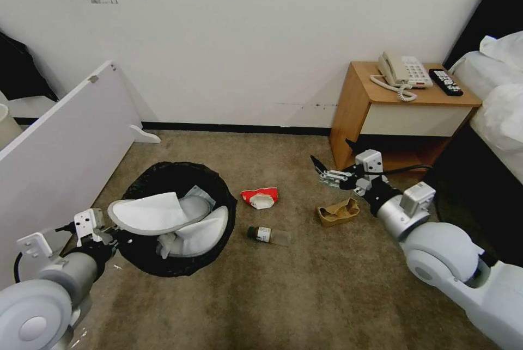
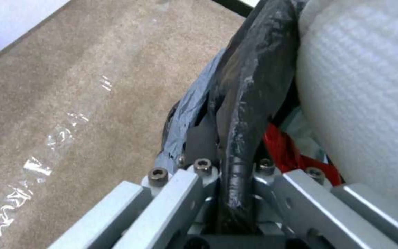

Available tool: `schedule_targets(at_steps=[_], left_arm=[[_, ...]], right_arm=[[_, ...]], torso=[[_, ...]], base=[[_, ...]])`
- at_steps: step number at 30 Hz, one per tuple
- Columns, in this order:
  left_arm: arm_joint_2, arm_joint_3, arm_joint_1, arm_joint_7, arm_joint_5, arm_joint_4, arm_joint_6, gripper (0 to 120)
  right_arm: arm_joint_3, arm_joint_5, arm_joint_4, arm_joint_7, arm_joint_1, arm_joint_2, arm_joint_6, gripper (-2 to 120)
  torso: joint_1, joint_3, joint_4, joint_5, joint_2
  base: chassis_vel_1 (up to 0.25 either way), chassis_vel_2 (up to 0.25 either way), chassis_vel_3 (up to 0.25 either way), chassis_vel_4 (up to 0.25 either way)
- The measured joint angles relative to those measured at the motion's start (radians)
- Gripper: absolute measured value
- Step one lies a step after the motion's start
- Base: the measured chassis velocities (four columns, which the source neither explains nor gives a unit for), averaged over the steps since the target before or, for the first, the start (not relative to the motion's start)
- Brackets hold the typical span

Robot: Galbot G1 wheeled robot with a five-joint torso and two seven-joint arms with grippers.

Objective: Pick up the trash bin and place the garbage on the floor into it.

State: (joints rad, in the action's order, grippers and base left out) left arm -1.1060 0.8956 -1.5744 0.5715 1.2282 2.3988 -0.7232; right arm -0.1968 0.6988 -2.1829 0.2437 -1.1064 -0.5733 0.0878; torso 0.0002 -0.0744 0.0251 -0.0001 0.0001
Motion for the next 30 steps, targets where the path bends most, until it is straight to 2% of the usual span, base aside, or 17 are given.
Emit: schedule_targets(at_steps=[7,19,30], left_arm=[[-0.003,0.031,-0.026,-0.011,-0.004,0.011,-0.001,1],[0.009,0.06,-0.027,-0.004,0.002,0.011,-0.002,1],[0.002,0.085,-0.01,0.028,0.015,-0.009,-0.004,1]], right_arm=[[-0.034,-0.056,-0.015,-0.011,-0.072,-0.055,0.001,100],[-0.062,-0.127,-0.015,-0.016,-0.141,-0.165,0.016,100],[-0.074,-0.135,-0.013,-0.025,-0.159,-0.176,0.021,100]], torso=[[0.0,0.0,-0.0002,0.0,0.0],[0.0,0.0,0.0,0.0001,0.0],[0.0,0.0,-0.0002,0.0,0.0]], base=[[0.0,0.0,0.0,0.0],[0.0,0.0,0.0,0.0],[0.0,0.0,0.0,0.0]])
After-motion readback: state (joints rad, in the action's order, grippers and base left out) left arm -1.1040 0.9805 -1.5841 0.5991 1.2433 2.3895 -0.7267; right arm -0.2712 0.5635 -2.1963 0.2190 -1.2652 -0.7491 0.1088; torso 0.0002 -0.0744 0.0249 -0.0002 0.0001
